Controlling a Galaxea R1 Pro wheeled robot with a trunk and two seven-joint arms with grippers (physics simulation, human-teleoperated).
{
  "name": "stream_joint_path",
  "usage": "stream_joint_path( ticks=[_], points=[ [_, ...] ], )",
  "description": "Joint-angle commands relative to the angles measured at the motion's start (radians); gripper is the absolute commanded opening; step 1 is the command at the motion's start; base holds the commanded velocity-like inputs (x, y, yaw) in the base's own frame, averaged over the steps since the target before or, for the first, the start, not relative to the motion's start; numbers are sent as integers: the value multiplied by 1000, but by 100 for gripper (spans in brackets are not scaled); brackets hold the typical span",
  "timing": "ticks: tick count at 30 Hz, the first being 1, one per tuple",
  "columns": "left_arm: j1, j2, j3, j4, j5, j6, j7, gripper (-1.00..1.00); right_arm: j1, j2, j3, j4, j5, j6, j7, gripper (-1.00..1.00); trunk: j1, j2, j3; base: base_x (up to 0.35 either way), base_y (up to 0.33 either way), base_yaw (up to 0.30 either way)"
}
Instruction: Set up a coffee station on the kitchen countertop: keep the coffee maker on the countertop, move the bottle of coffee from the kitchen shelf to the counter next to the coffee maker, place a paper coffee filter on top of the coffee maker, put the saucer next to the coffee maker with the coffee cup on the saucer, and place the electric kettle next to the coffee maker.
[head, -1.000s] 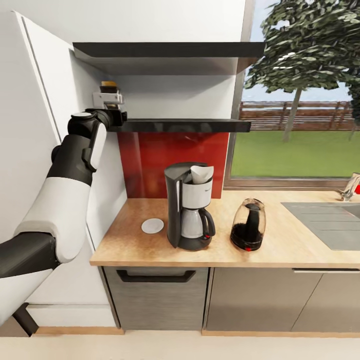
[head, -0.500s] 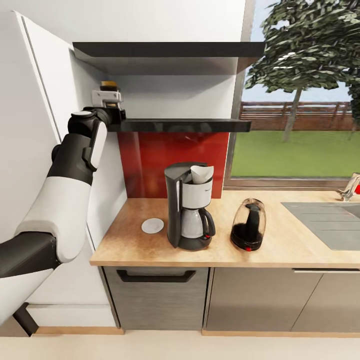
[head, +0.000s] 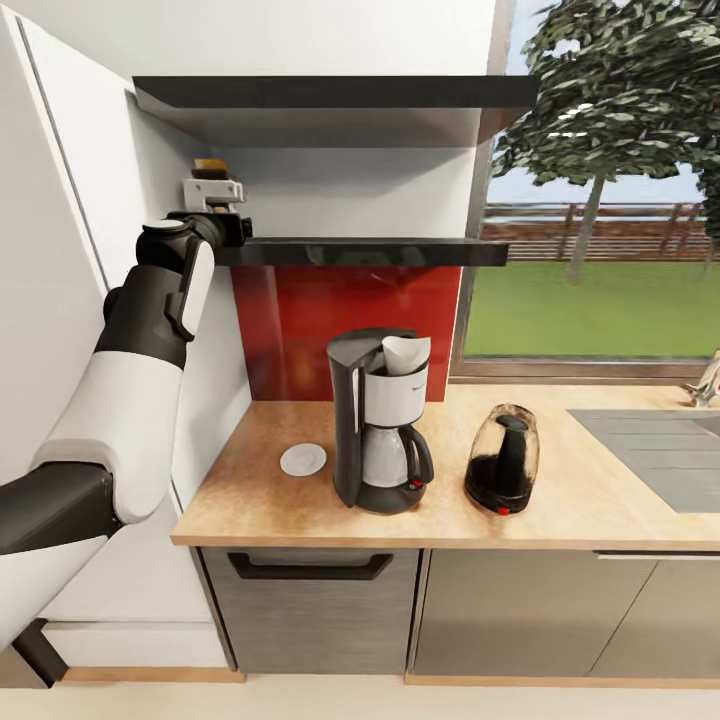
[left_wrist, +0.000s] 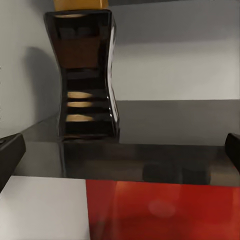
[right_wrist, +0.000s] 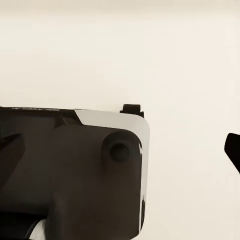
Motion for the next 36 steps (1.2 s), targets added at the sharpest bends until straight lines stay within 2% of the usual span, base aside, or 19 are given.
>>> stream_joint_path(
  ticks=[1,9,15,25,36],
  points=[
    [-1,0,-1,-1,-7,5,1,100,-1,0,9,-1,-10,2,3,100,1,-2,-2,10,0,0],
    [-4,3,0,-2,-8,5,1,100,1,0,10,2,-7,3,2,100,1,-2,-2,54,0,0],
    [-5,3,0,-2,-7,5,1,100,25,-3,10,2,-7,4,2,100,1,-2,-2,186,0,0],
    [-8,0,0,-3,-7,4,1,100,72,-31,10,2,-7,3,2,100,1,-2,-2,37,0,0],
    [-6,8,1,-37,-8,10,1,100,78,-36,11,2,-7,2,2,100,1,-2,-2,94,0,0]
  ],
)
